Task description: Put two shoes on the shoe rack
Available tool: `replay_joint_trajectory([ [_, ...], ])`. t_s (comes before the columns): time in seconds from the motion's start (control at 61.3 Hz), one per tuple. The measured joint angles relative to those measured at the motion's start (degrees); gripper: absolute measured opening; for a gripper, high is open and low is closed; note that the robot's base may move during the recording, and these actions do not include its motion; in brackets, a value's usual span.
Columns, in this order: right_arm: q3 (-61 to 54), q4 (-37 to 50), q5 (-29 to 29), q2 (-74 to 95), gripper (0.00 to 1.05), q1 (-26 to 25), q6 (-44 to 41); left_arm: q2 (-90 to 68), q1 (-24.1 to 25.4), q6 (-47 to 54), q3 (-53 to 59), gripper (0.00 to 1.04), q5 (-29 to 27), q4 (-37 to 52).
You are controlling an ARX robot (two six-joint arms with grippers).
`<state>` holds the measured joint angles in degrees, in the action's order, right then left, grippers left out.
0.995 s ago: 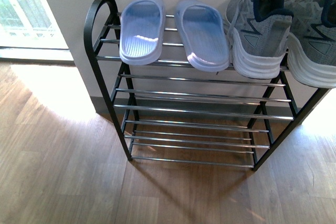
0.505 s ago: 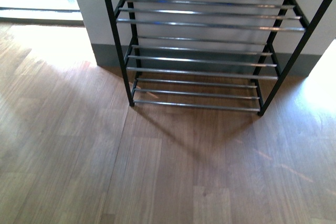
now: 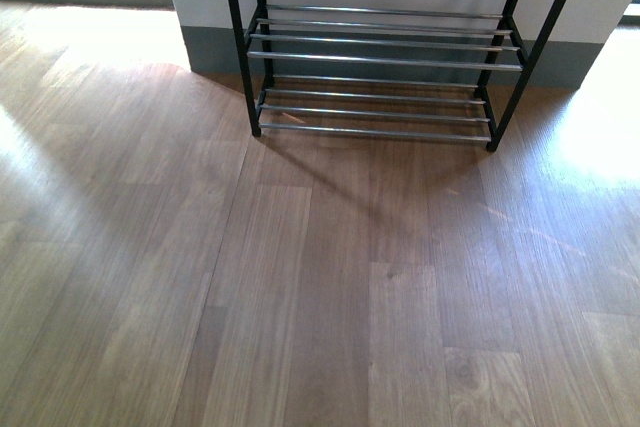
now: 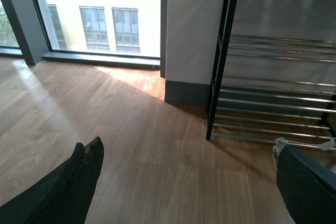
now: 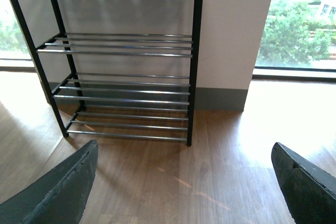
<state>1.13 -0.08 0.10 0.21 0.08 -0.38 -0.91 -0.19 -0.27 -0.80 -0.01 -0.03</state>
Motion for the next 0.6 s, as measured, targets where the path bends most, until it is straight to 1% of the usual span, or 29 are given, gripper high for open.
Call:
replay_joint_trajectory([
  [0.603,0.00,0.00,-0.13,0.02,0.96,0.00,0.00,0.00,0.02,0.00,0.00,0.95,-0.17,0.00],
])
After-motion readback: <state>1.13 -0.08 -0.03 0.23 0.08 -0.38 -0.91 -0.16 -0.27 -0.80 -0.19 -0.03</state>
